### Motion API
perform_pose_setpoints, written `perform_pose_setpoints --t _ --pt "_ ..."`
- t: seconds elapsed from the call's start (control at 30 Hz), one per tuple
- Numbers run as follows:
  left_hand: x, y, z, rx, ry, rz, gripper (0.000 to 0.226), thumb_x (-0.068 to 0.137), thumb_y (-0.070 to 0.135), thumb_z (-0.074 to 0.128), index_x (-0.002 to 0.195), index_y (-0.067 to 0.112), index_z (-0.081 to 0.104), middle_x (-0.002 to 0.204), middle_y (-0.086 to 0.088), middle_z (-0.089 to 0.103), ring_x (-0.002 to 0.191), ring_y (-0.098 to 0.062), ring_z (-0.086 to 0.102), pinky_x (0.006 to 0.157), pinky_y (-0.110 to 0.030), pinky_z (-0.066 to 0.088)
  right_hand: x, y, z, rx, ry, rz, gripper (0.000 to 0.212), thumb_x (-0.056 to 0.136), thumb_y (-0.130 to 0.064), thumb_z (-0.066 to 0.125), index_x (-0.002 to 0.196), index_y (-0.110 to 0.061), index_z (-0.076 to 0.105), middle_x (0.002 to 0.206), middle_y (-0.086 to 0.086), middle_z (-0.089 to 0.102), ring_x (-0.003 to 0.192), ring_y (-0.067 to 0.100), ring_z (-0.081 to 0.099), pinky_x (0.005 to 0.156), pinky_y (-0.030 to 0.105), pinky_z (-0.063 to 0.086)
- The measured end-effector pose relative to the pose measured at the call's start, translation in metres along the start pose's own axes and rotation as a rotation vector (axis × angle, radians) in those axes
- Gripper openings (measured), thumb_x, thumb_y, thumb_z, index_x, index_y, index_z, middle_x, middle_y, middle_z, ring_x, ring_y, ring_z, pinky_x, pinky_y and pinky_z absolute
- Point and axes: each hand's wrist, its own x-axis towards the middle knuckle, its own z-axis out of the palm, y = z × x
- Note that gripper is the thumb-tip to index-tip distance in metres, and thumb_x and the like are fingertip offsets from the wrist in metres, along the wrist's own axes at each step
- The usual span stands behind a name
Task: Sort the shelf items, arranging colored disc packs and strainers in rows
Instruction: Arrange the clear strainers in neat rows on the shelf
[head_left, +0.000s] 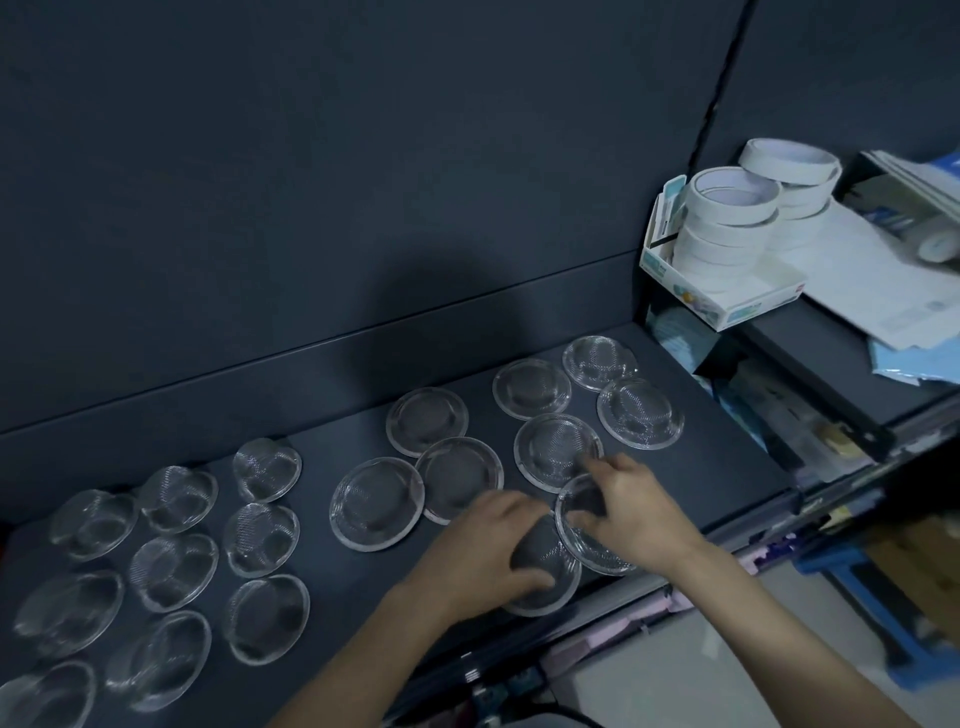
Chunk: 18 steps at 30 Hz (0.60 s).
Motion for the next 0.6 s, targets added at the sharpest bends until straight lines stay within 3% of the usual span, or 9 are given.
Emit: perform_pose_setpoints --t 0.2,0.37,0.6 --pt "-0.007 -0.006 0.009 0.031 0.003 0.04 0.063 0.076 0.034 0.065 0.135 0.023 0.046 0.142 0.009 0.04 0.129 -0.011 0.036 0.11 -0.024 0.027 -0.012 0.002 0.004 -0.053 -0.06 0.024 0.07 0.076 -0.039 0.068 0.139 -0.024 0.042 0.127 0.007 0.046 0.119 0.029 0.041 0.098 0.033 0.042" --pt "-0.012 -0.014 -0.003 0.023 0.052 0.055 0.061 0.073 0.035 0.064 0.131 0.021 0.052 0.139 0.009 0.044 0.126 -0.011 0.039 0.108 -0.024 0.031 -0.011 -0.004 0.007 0.0 0.006 0.009 0.06 0.074 -0.034 0.072 0.13 -0.027 0.051 0.122 0.003 0.049 0.118 0.025 0.043 0.094 0.029 0.042" --pt "-0.023 -0.027 -0.007 0.027 0.014 0.001 0.063 0.072 0.034 0.065 0.132 0.025 0.051 0.141 0.012 0.042 0.129 -0.007 0.037 0.106 -0.012 0.022 -0.01 -0.011 0.013 -0.077 0.003 0.012 0.063 0.076 -0.04 0.071 0.133 -0.026 0.048 0.124 0.004 0.05 0.118 0.027 0.043 0.093 0.032 0.044"
